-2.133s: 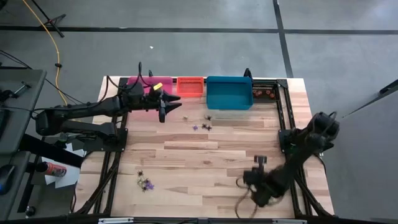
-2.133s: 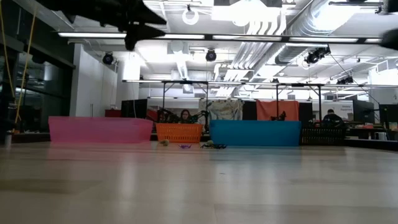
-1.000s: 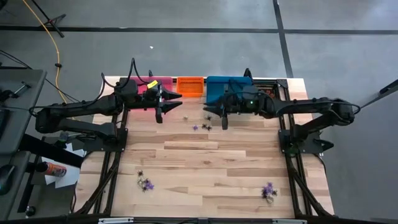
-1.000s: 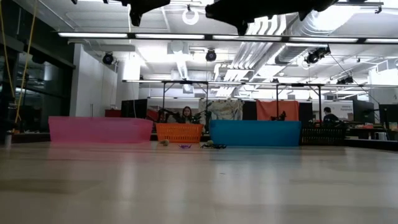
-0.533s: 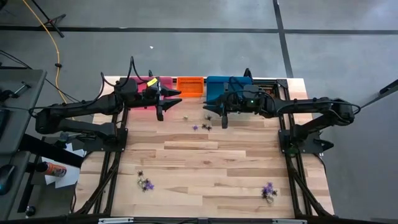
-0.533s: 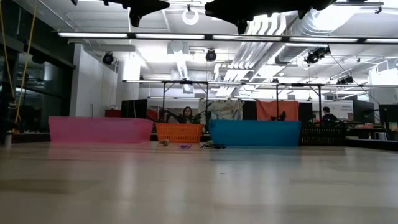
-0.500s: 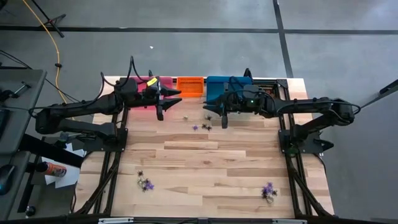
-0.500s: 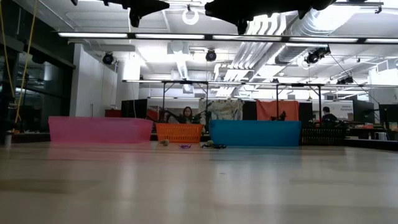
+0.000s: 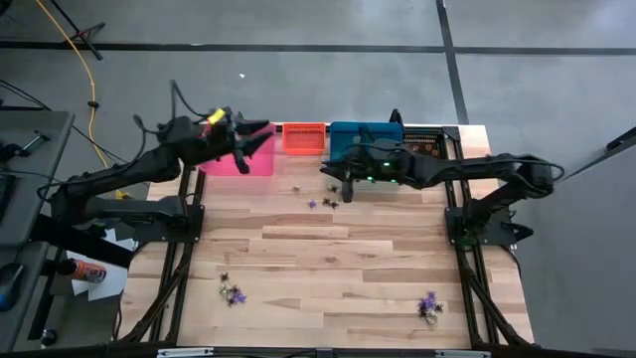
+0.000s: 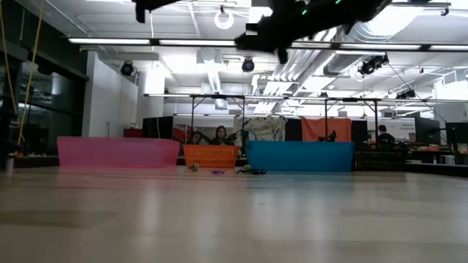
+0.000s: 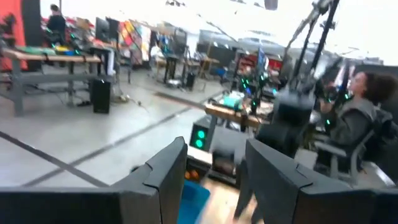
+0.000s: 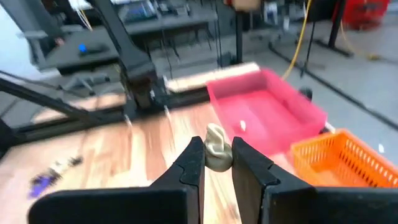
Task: Sort Halloween decoration
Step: Put the white skull toy into the pink bin
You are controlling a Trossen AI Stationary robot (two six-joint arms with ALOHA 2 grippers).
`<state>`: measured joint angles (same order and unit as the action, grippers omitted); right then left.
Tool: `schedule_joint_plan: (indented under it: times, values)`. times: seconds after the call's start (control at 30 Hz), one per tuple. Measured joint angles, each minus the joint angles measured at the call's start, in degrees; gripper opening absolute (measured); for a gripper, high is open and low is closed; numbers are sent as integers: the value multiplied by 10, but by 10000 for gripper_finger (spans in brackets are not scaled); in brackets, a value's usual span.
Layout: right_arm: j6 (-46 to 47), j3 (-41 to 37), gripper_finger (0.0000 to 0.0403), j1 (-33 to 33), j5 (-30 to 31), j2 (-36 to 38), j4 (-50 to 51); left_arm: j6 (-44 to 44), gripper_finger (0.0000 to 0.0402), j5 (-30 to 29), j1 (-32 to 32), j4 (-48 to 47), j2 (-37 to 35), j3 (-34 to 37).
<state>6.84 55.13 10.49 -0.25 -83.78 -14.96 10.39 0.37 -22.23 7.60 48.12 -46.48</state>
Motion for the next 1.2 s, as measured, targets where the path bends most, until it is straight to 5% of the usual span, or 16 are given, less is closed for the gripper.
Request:
schedule_joint_plan:
  times: [0.37, 0.93, 1.2]
  values:
    - [7, 180, 42, 9, -8, -227, -8, -1, 154, 0, -23, -13, -54, 0]
    - [48, 644, 42, 53, -18, -568, 142, -1, 154, 0, -22, -14, -57, 0]
    - [88, 708, 42, 61, 39, -624, 202, -1, 154, 0, -22, -14, -57, 0]
